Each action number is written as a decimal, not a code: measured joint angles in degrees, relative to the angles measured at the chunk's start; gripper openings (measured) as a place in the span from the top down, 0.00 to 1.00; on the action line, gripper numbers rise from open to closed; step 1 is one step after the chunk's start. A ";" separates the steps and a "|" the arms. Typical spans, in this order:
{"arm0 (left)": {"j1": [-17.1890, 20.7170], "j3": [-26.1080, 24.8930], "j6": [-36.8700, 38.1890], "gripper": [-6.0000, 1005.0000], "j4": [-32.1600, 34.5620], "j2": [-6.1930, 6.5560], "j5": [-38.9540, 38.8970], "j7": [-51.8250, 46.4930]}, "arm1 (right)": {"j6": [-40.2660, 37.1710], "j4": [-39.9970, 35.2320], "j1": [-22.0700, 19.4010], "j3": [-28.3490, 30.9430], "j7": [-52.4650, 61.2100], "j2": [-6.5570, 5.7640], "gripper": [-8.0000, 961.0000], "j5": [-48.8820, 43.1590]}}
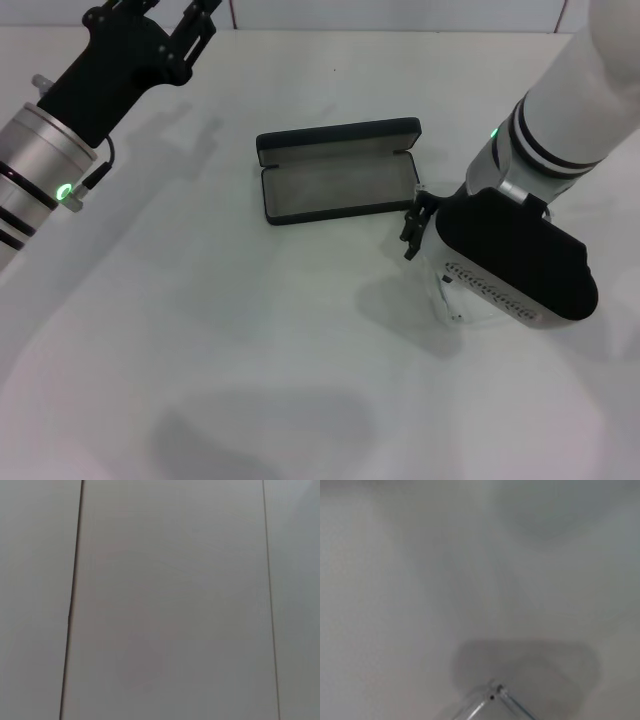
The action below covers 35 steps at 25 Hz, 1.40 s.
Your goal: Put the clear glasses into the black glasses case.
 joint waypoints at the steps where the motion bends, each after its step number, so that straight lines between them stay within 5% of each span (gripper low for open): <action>1: -0.01 0.01 0.00 0.52 0.00 -0.01 0.00 0.00 | -0.01 0.00 -0.07 -0.16 0.05 0.00 0.54 -0.01; 23: 0.05 1.00 -0.01 0.52 -0.09 -0.12 0.14 0.00 | 2.99 3.42 1.98 -3.08 6.62 0.00 0.54 -3.68; 35: 0.05 1.10 -0.01 0.52 -0.75 -0.03 0.13 0.00 | 3.24 3.49 2.10 -3.43 7.92 0.00 0.80 -3.22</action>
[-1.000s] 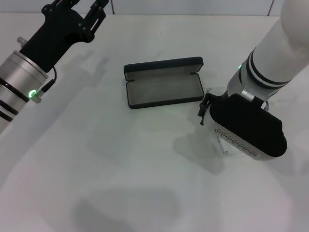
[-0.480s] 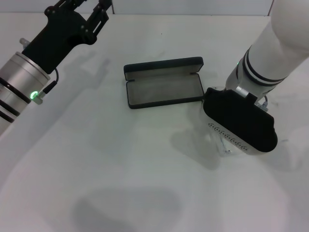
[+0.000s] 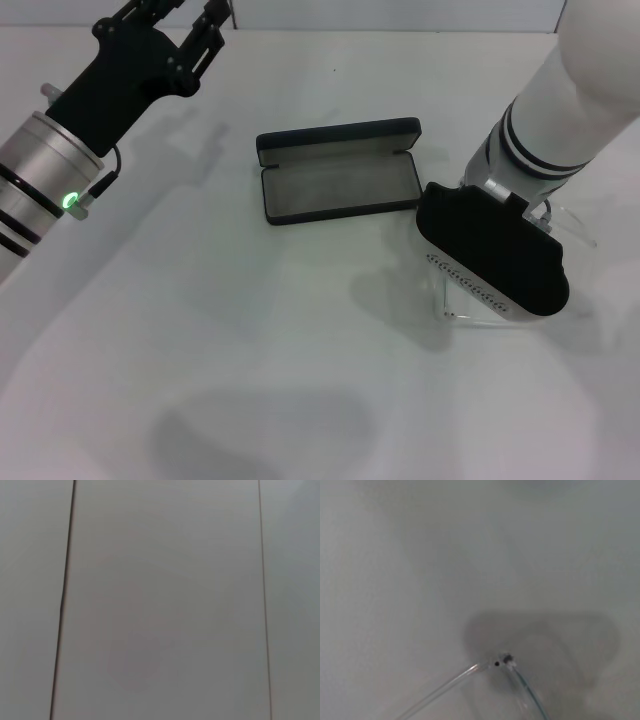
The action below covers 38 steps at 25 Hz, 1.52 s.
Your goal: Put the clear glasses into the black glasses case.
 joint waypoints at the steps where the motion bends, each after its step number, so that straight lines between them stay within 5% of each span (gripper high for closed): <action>1: 0.00 0.17 0.00 0.52 -0.02 0.00 0.00 0.00 | -0.11 -0.13 -0.06 0.15 0.38 0.00 0.82 0.04; 7: 0.15 1.61 0.70 0.52 -0.04 -0.03 0.00 0.00 | -1.64 -1.45 -0.75 2.69 4.84 -0.01 0.85 0.45; 28: -0.92 1.93 2.49 0.52 0.82 0.60 0.80 -8.82 | -2.62 -10.04 -15.43 25.31 7.59 -0.12 0.86 18.78; 38: -2.31 1.66 -0.31 0.52 4.42 0.80 5.01 -17.37 | 7.17 -6.69 -23.32 26.15 5.28 -0.05 0.86 35.03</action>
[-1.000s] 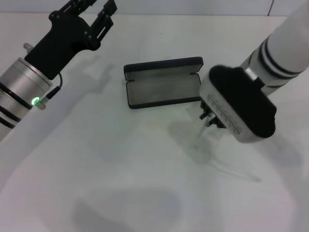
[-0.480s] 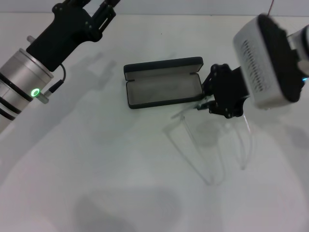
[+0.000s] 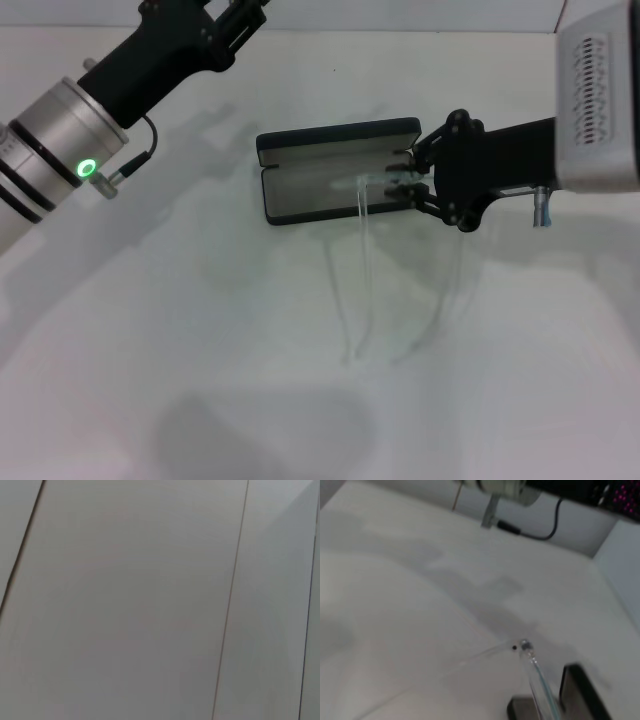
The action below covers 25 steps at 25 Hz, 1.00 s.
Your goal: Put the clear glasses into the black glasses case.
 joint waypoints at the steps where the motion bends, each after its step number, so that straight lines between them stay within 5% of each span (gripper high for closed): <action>1: -0.02 0.03 -0.26 0.52 0.56 0.00 0.22 -0.30 | 0.26 0.71 -0.29 0.26 -0.92 -0.06 0.86 1.86; 8: 0.06 0.01 -0.36 0.52 5.38 0.68 3.27 -6.81 | -5.48 5.39 -2.98 5.74 -8.57 -0.40 0.87 16.45; 12: -0.18 0.18 0.77 0.52 9.73 2.21 9.42 -13.65 | -10.43 10.86 -3.06 10.98 -11.23 -0.47 0.87 22.72; 17: -2.56 -0.03 4.97 0.52 12.37 4.38 16.26 -20.66 | -15.48 21.57 0.15 18.16 -12.59 -0.60 0.87 27.23; 25: -3.55 0.00 11.57 0.52 12.94 4.70 19.09 -21.18 | -14.42 30.33 4.01 24.55 -10.19 -0.99 0.87 27.82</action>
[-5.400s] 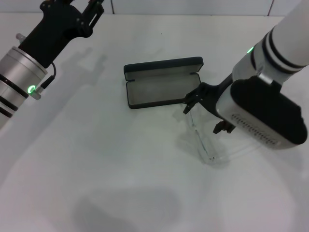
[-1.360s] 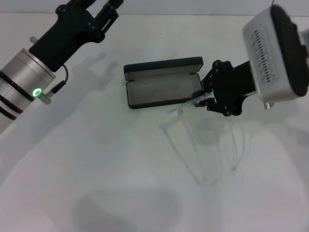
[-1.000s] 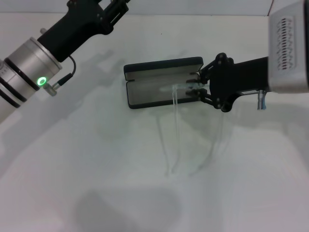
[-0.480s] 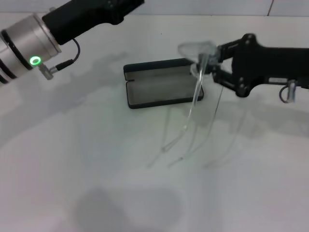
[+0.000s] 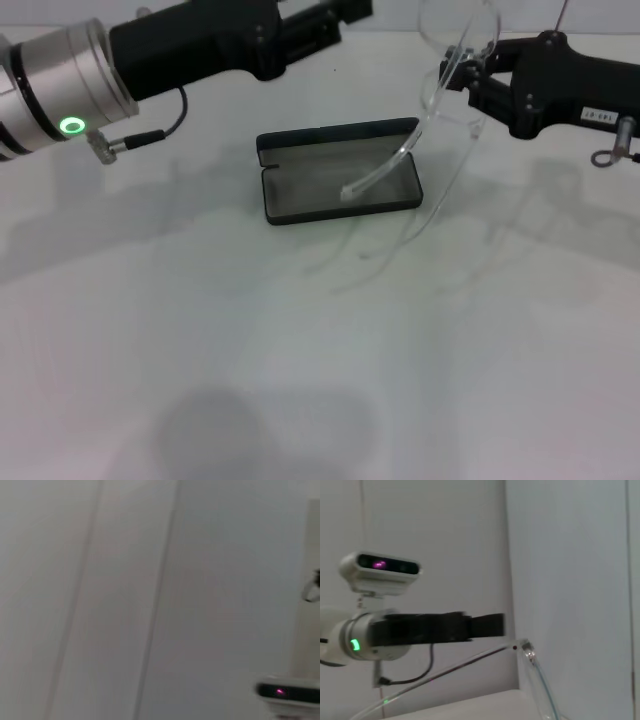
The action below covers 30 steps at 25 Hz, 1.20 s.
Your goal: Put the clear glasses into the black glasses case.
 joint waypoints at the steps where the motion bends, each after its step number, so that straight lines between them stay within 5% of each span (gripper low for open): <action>1: -0.12 0.03 0.84 0.52 0.38 0.00 0.81 -0.15 | 0.57 0.07 0.20 0.06 0.10 0.01 0.87 -0.04; 15: -3.04 0.36 4.21 0.52 4.46 -0.49 7.83 -5.42 | 9.68 0.00 2.73 -3.53 -0.63 0.62 0.87 -0.26; 30: -6.71 -0.08 1.53 0.52 3.53 -2.67 15.58 -6.30 | 4.22 -0.11 4.02 -3.61 -3.36 0.91 0.87 2.47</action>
